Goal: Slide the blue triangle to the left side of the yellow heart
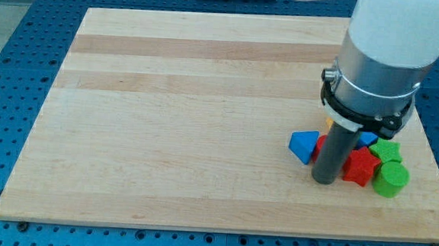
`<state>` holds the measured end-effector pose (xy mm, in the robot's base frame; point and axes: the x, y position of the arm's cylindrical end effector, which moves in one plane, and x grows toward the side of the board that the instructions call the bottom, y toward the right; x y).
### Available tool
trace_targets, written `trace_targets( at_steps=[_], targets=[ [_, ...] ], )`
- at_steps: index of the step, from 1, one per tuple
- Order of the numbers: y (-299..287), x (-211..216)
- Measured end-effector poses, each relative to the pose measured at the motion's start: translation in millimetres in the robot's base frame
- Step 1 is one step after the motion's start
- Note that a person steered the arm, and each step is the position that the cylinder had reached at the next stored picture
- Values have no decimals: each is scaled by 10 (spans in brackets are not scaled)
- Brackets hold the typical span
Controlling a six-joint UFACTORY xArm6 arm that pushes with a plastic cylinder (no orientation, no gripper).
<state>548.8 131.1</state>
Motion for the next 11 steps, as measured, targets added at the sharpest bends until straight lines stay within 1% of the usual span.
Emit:
trace_targets(
  at_steps=[2,3,4,6,8,10,11],
  targets=[
    [-198,186],
    [-443,61],
    [-512,61],
    [-384,-89],
    [-457,-146],
    [-411,-366],
    [-376,-403]
  ],
)
